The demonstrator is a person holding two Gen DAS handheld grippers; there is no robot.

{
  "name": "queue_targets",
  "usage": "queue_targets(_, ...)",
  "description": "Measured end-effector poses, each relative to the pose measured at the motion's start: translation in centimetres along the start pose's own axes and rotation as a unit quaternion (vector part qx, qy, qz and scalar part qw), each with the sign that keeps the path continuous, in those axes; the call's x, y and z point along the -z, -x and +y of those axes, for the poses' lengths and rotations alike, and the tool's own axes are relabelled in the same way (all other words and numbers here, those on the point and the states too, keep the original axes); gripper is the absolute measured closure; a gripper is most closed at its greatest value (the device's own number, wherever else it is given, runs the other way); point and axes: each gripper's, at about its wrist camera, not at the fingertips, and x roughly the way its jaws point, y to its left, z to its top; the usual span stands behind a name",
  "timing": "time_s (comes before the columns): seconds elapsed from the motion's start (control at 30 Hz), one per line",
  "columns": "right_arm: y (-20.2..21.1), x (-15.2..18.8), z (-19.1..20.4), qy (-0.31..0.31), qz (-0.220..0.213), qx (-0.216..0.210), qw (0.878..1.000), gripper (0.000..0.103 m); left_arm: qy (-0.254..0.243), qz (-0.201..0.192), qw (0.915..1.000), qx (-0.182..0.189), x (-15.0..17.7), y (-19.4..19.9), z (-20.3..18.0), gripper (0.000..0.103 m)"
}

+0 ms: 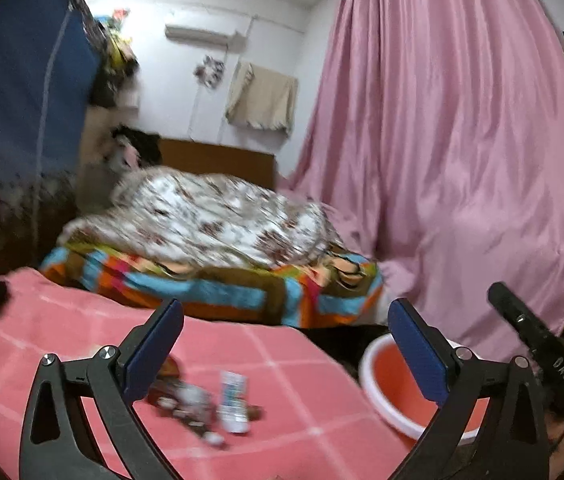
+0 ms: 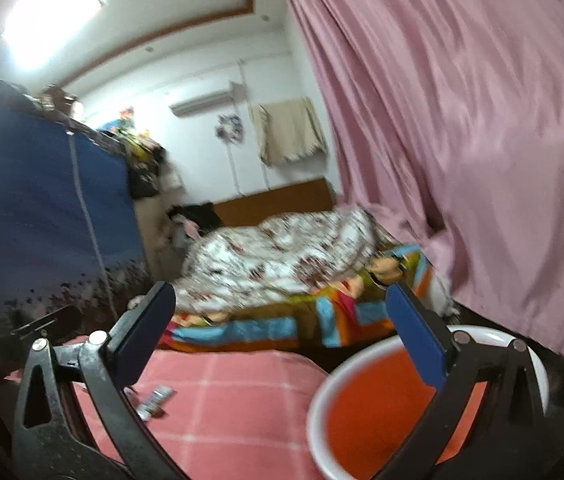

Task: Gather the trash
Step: 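Move the left tool back over the bedspread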

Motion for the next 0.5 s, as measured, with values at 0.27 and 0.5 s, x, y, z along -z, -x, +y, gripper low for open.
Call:
queue_targets(0.27,1.4,0.0,6.3,0.049,-0.067,-0.045,0.996,0.0,0.004,-0.047,0.9968,-0.064,-0.1,5.1,5.3,0.003)
queue_targets(0.5,1.2,1.3,11.0,0.105,-0.073,-0.073,0.989,0.0,-0.008,-0.065,0.9925,-0.103,0.7,8.6,8.2,0.003)
